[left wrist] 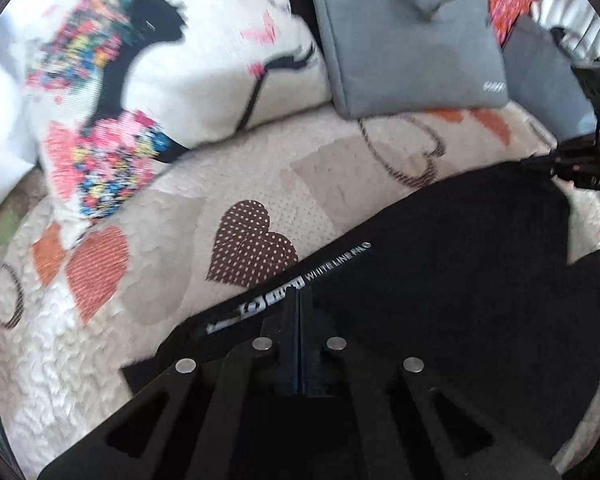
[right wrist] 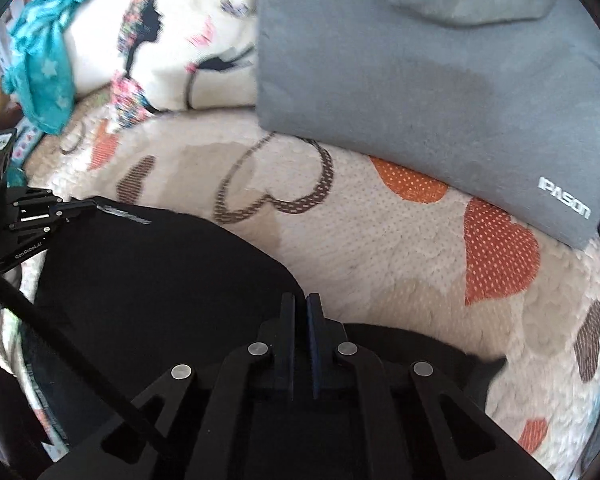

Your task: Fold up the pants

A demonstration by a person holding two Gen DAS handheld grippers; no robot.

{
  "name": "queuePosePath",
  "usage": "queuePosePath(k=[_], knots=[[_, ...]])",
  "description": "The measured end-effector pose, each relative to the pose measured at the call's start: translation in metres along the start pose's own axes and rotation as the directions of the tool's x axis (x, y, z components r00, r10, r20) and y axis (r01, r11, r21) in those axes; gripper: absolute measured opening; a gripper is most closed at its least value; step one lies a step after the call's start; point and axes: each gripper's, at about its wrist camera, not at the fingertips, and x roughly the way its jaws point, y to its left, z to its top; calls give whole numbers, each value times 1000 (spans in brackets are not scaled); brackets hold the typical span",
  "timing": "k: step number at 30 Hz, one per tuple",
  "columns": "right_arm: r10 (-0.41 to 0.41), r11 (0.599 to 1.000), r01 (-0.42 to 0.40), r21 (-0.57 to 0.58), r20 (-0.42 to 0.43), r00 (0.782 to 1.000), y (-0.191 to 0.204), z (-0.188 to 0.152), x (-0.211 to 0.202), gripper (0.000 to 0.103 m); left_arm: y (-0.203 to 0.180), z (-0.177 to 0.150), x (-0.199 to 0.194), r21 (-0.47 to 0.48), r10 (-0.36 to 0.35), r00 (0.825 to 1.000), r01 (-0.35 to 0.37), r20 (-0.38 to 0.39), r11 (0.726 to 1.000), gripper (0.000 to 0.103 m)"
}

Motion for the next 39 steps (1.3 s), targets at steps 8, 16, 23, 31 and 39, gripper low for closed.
queuePosePath(k=[8, 16, 23, 31, 39], knots=[[68, 998, -69, 12, 50, 996, 53, -72, -67, 6, -4, -70, -103, -128, -63, 988, 82, 143, 988, 0], [129, 991, -128, 49, -24, 991, 90, -162, -85, 5, 14, -109, -131, -257, -58, 985, 98, 160, 962, 2], [151, 982, -148, 121, -20, 988, 89, -190, -75, 6, 0, -75, -75, -413, -117, 991, 131, 59, 901, 39], [195, 970, -191, 153, -11, 981, 80, -198, -61, 6, 2, -30, 28, -583, -107, 969, -44, -222, 811, 39], [247, 952, -246, 182, 22, 969, 72, -202, -54, 6, -8, -13, 73, -536, -28, 904, -227, -426, 813, 50]])
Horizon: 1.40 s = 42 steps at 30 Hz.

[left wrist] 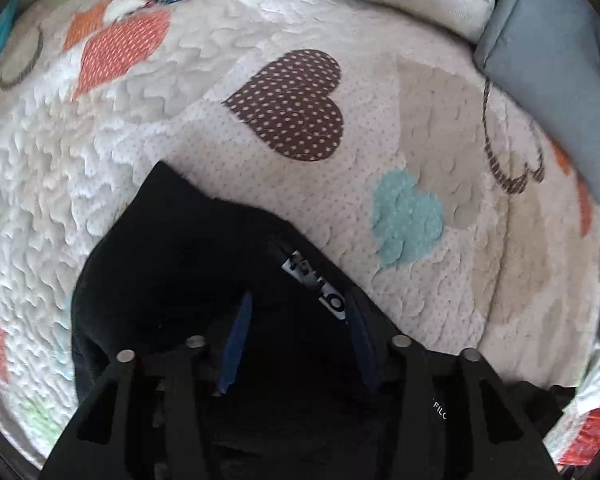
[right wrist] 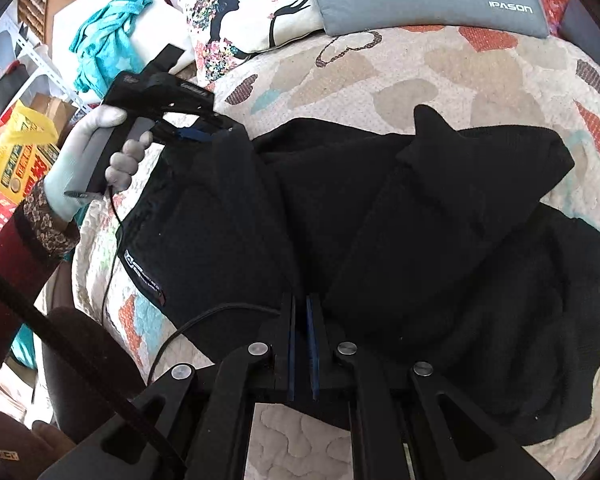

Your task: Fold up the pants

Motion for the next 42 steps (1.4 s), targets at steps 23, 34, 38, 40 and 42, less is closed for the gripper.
queuePosePath(k=[23, 34, 38, 40, 42], knots=[[-29, 1000, 30, -9, 87, 996, 6, -1, -17, 6, 62, -89, -57, 55, -115, 976, 107, 185, 993, 16], [-81, 995, 76, 61, 81, 993, 18, -57, -55, 6, 116, -203, -93, 13, -154, 943, 157, 297, 988, 23], [-164, 986, 162, 41, 44, 985, 26, -67, -60, 7, 134, -236, -67, -5, -140, 959, 146, 246, 989, 33], [-163, 986, 162, 37, 51, 985, 29, -70, -67, 12, 142, -250, -72, 15, -170, 953, 172, 249, 985, 33], [-166, 986, 164, 27, 74, 983, 33, -72, -77, 24, 147, -260, -90, 68, -221, 931, 210, 292, 975, 33]])
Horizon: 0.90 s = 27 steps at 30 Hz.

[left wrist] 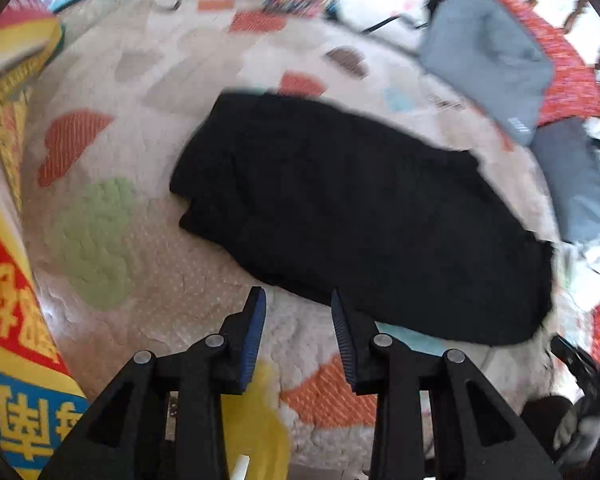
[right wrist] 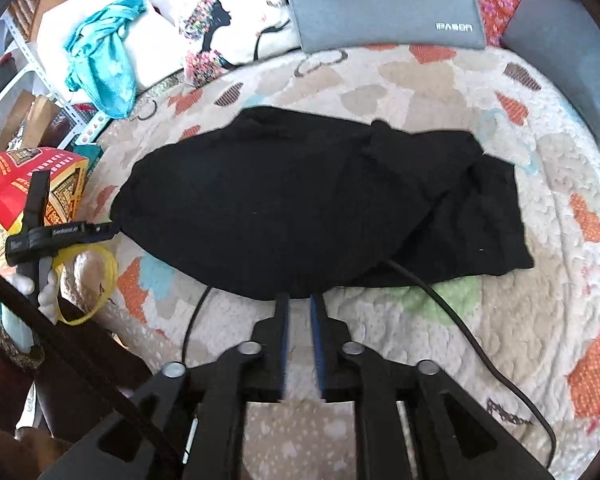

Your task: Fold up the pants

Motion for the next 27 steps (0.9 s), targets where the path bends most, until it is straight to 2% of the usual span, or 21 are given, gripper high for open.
queuePosePath(k=[1, 4, 5, 6, 7, 8, 11, 13, 15, 16, 17, 18, 19, 20, 22, 23, 24, 25, 27], knots=[[1, 1000, -1, -3, 16, 1000, 1, -1, -7, 30, -2, 1, -16, 40, -11, 999, 9, 45, 999, 33], [6, 1000, -7, 7, 44, 999, 3, -4, -21, 32, -4, 6, -60, 131, -19, 986, -2, 164, 991, 35], [8, 1000, -9, 12, 53, 999, 3, -6, -25, 32, -4, 10, -72, 142, 1, 979, -30, 202, 989, 40], [9, 1000, -10, 16, 61, 998, 3, -7, -29, 32, 0, 15, -90, 138, 64, 962, -104, 266, 985, 42], [8, 1000, -9, 20, 67, 998, 3, -8, -32, 32, 3, 22, -98, 130, 93, 950, -137, 297, 982, 42], [5, 1000, -7, 24, 71, 997, 4, -9, -35, 32, 13, 31, -115, 101, 133, 930, -177, 342, 979, 42], [-5, 999, 2, 36, 77, 997, 5, -11, -43, 32, 38, 60, -147, -5, 172, 907, -184, 385, 983, 42], [-16, 999, 13, 38, 83, 996, 5, -12, -48, 32, 56, 81, -175, -59, 225, 872, -222, 435, 973, 42], [-25, 999, 22, 42, 92, 995, 6, -11, -52, 32, 69, 106, -205, -86, 334, 804, -337, 491, 938, 42], [-29, 999, 25, 47, 97, 995, 7, -11, -54, 32, 73, 115, -216, -104, 395, 766, -400, 508, 910, 42], [-32, 998, 27, 52, 101, 994, 7, -11, -55, 32, 80, 127, -225, -118, 458, 723, -470, 518, 875, 42], [-34, 998, 28, 58, 103, 994, 7, -11, -56, 32, 88, 142, -233, -136, 536, 669, -554, 515, 821, 42], [-36, 998, 30, 63, 106, 994, 8, -11, -56, 32, 98, 157, -238, -164, 629, 590, -651, 506, 741, 42], [-40, 997, 32, 66, 109, 993, 9, -11, -56, 32, 103, 165, -240, -173, 681, 527, -712, 509, 680, 42], [-47, 997, 40, 64, 111, 993, 12, -10, -55, 32, 121, 177, -236, -148, 774, 302, -881, 556, 450, 45], [-50, 997, 44, 63, 110, 993, 15, -11, -54, 32, 139, 179, -224, -159, 823, 102, -961, 558, 226, 64], [-53, 997, 47, 57, 108, 993, 17, -10, -53, 32, 159, 179, -217, -155, 837, 13, -981, 547, 116, 73], [-56, 997, 50, 51, 105, 993, 20, -9, -51, 32, 181, 176, -215, -146, 845, -19, -987, 534, 70, 73], [-69, 997, 65, 42, 98, 993, 24, -7, -48, 32, 230, 169, -221, -181, 887, -47, -983, 459, 41, 73]])
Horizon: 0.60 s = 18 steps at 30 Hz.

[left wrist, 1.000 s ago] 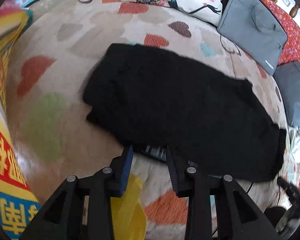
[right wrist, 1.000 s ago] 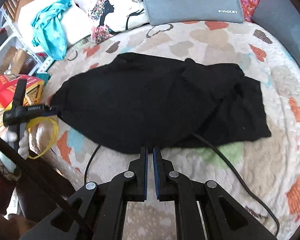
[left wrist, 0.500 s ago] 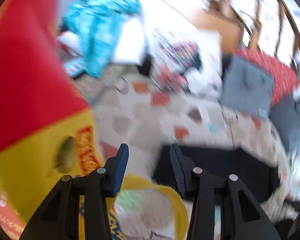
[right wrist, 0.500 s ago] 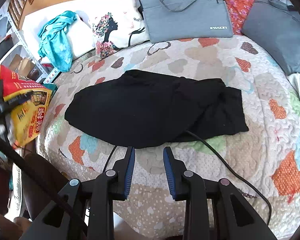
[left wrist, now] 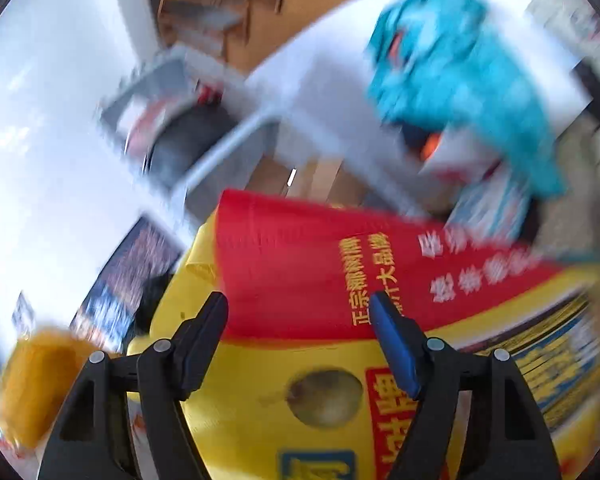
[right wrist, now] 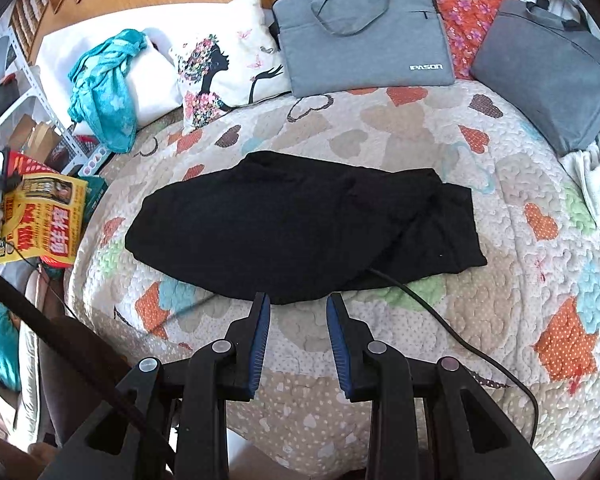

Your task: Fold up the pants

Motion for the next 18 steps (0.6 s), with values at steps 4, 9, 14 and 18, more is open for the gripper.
queuePosePath(k=[4, 9, 14, 18], knots=[[1, 1000, -1, 10, -1, 1000, 4, 10, 7, 32, 44, -56, 82, -174, -4, 957, -49, -291, 984, 73], [35, 999, -36, 25, 14, 999, 13, 23, 15, 32, 74, -97, 99, -308, -154, 920, 38, -360, 951, 72], [48, 999, -48, 12, 23, 999, 24, 32, 20, 32, 95, -76, 59, -434, -326, 919, 206, -222, 877, 77], [63, 998, -64, 19, 44, 997, 23, 31, 16, 32, 80, -42, 29, -423, -398, 904, 302, -159, 854, 85]])
